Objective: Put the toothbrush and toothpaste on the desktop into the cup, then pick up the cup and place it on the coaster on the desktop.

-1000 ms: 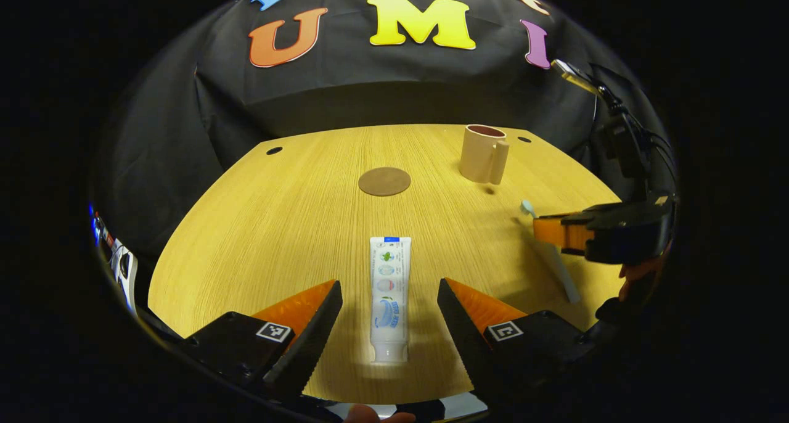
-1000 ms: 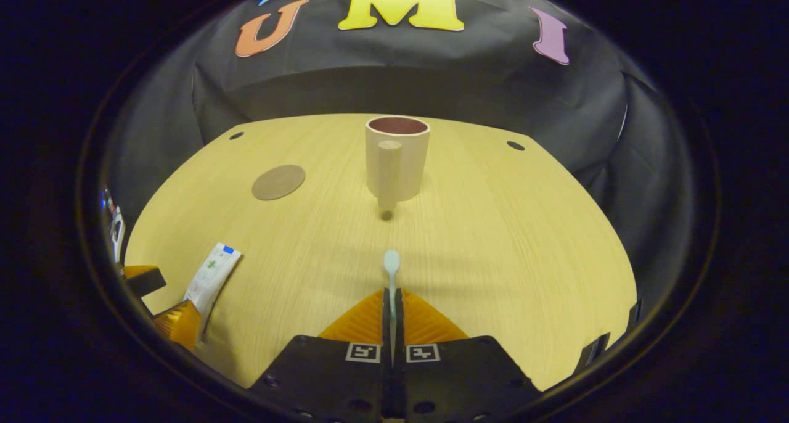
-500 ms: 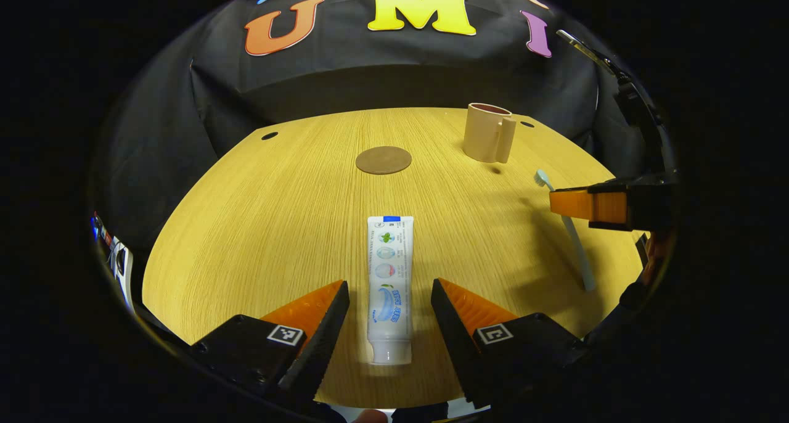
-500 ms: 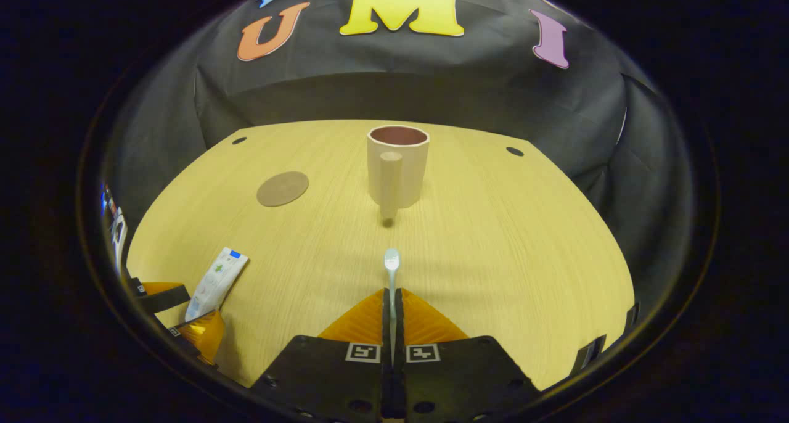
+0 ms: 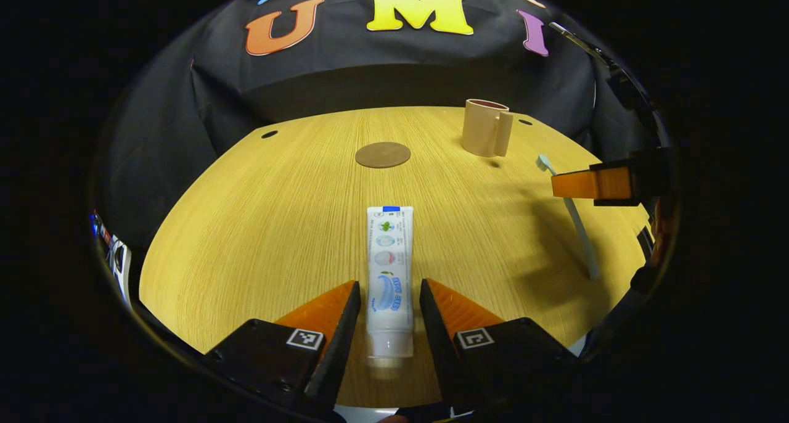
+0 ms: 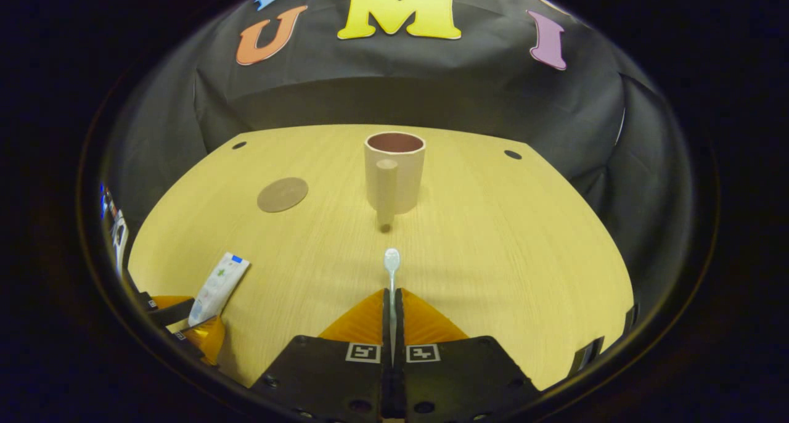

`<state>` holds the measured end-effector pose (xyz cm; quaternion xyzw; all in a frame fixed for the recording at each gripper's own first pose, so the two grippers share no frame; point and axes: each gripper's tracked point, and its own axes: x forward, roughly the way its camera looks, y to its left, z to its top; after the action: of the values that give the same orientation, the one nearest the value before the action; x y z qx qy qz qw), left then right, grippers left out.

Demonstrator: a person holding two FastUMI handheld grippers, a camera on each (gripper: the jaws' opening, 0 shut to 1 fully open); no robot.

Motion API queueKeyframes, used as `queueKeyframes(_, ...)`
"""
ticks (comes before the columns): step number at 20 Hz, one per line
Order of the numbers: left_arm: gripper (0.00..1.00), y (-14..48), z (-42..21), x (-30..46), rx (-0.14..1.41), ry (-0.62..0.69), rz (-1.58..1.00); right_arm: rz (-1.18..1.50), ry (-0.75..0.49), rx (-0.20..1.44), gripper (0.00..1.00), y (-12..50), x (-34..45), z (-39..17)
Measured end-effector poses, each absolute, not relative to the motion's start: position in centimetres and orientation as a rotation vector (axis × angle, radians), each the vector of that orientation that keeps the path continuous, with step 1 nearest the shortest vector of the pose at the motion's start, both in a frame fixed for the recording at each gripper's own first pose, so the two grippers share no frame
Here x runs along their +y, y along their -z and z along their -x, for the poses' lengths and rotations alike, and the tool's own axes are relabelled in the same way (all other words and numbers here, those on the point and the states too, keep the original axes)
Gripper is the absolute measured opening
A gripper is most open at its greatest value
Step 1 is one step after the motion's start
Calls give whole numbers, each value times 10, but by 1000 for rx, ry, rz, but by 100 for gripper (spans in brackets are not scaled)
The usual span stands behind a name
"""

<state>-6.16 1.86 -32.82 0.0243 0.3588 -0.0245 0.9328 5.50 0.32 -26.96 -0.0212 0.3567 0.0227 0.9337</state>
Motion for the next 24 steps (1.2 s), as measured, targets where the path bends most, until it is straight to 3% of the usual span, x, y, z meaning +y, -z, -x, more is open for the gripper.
queueKeyframes(5, 43, 327, 59, 18, 708, 44, -42, 38, -49, 729, 0, 267, 3, -53)
queueKeyframes(9, 37, 326, 56, 21, 710, 39, -28, 21, -48, 719, 0, 262, 0, -52)
queueKeyframes(16, 36, 292, 33, 32, 644, 24, 1, -7, -41, 677, 0, 261, -31, -41)
queueKeyframes(24, 36, 238, -5, 32, 549, 26, 34, -38, -51, 596, 0, 218, -27, -66)
